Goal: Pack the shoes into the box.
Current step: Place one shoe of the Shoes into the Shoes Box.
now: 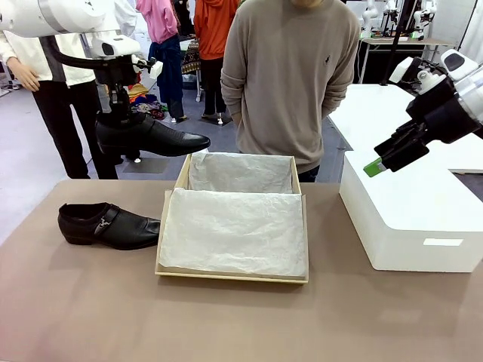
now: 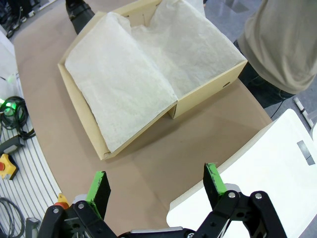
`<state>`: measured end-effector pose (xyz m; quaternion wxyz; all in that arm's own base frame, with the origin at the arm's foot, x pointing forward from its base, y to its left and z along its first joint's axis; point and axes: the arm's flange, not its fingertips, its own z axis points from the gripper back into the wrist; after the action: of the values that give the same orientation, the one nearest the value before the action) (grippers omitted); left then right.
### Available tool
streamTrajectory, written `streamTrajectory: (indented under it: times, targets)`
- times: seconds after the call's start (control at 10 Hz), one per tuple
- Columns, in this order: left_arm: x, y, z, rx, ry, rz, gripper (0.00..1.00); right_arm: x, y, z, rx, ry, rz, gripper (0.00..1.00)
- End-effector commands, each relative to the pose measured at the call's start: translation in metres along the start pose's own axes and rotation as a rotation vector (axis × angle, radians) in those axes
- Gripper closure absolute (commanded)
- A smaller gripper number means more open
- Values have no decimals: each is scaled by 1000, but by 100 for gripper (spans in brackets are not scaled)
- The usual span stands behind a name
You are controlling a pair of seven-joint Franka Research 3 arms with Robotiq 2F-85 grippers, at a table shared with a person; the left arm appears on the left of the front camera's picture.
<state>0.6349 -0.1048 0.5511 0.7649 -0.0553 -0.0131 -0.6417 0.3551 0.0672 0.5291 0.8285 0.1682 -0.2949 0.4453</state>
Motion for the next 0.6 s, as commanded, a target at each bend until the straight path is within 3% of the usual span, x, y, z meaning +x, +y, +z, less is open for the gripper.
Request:
streamTrajectory:
  times: [0.0, 0.5]
  targets:
    - [2, -4, -1, 17, 33, -2, 100, 0, -1, -1, 7, -13, 1, 0]
    - [78, -14, 0, 42, 32, -105, 100, 0, -1, -1, 7, -13, 1, 0]
